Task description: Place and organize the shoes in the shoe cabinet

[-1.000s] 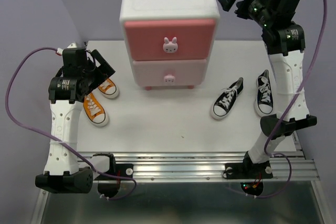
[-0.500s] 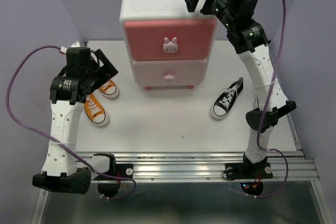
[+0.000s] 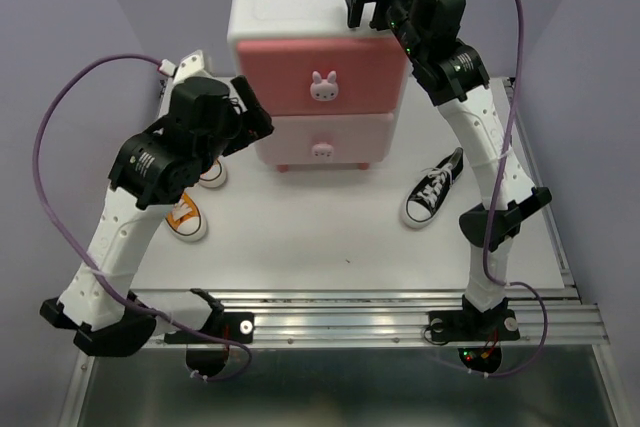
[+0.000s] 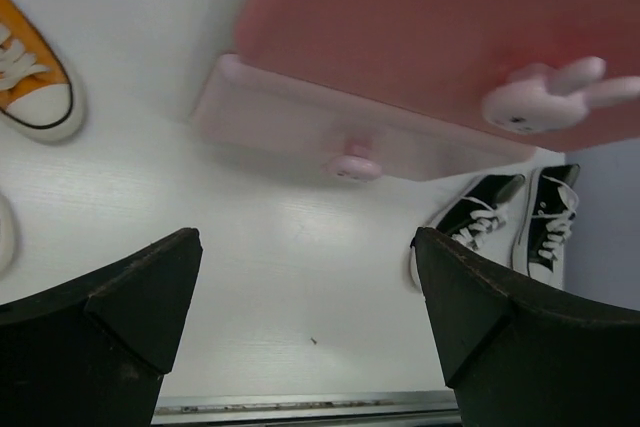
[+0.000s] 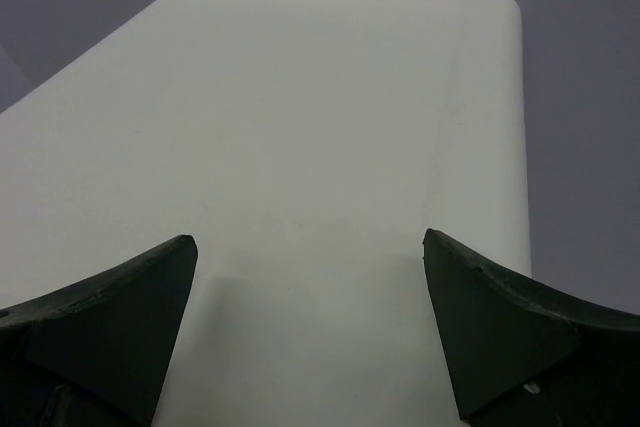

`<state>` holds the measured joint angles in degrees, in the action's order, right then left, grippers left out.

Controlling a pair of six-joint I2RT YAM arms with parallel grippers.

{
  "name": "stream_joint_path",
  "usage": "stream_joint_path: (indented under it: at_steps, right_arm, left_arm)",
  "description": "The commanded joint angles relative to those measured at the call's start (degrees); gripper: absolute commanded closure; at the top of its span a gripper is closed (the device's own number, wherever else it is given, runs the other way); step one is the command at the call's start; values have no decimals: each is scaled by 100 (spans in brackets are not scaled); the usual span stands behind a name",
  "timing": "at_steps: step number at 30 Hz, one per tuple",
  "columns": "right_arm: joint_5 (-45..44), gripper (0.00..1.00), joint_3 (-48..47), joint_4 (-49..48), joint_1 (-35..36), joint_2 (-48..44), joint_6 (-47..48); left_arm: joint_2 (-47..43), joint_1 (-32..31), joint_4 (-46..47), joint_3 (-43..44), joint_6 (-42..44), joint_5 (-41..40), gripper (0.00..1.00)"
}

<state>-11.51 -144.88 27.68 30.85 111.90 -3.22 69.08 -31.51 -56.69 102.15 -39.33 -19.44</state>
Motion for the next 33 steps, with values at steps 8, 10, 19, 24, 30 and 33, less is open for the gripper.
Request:
stream_joint_path:
  at_steps: [8, 10, 19, 24, 30, 33]
  right_arm:
    - [-88, 0, 232, 1565, 193, 315, -29]
    - [-36, 0, 258, 1600, 193, 298, -82]
    - [184, 0, 478, 1644, 193, 175, -293]
    - [254, 0, 478, 1609, 193, 175, -258]
    - [263, 0, 504, 1591, 193, 192, -258]
    - [245, 0, 557, 1521, 193, 166, -240]
  left_arm:
    - [1134, -2096, 447, 1176, -673, -1633, 1]
    - [1318, -2123, 641, 1254, -620, -1685, 1]
    - [1784, -2018, 1632, 1230, 83, -1889, 1]
    - [1898, -1631, 2100, 1140, 452, -1325, 1]
    - [2127, -1376, 2215, 1281, 865, -1071, 1]
    - [2294, -1367, 2206, 1369, 1085, -922, 1]
